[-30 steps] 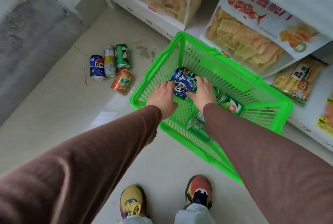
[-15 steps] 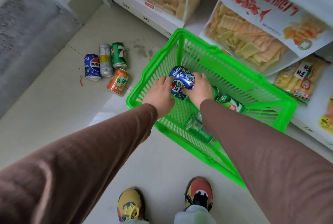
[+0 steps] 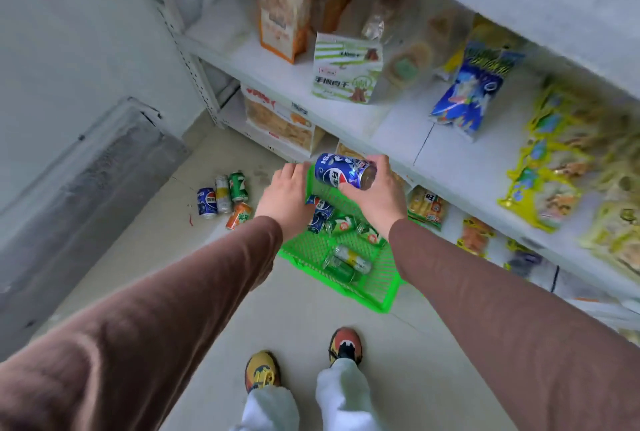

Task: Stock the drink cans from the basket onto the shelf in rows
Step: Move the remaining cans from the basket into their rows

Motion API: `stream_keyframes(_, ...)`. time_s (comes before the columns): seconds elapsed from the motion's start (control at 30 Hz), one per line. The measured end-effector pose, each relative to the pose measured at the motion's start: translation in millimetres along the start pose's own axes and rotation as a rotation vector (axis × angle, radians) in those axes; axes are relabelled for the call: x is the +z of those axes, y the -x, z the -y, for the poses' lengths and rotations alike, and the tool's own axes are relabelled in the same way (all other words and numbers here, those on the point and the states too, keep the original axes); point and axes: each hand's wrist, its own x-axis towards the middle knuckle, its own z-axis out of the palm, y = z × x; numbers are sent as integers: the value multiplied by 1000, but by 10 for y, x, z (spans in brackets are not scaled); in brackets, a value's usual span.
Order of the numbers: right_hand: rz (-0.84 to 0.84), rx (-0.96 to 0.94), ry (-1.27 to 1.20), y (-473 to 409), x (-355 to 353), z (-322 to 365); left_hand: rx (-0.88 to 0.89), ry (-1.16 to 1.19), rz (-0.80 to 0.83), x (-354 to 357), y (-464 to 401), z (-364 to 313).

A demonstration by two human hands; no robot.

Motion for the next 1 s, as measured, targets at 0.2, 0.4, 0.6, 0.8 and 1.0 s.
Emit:
stream_keyframes(0.2, -173, -143, -128, 327, -1134, 1348, 159, 19, -151, -1378, 172, -845)
stream_keyframes(0.4, -322, -272, -202, 457, -2022, 2156, 309, 54, -299, -2336, 138, -1456)
stream_keyframes(0.6, -397, -257, -254, 371, -2690, 2402, 332, 39, -303, -2754, -87, -1956)
stream_keyframes(0.8, -407, -173, -229, -180, -3024, 2384, 317, 48, -238, -2837, -628, -2312)
stream_keyframes(1.0, -375, -140, -183, -968, -3030, 2365, 272, 33, -208, -2829, -1267, -2513)
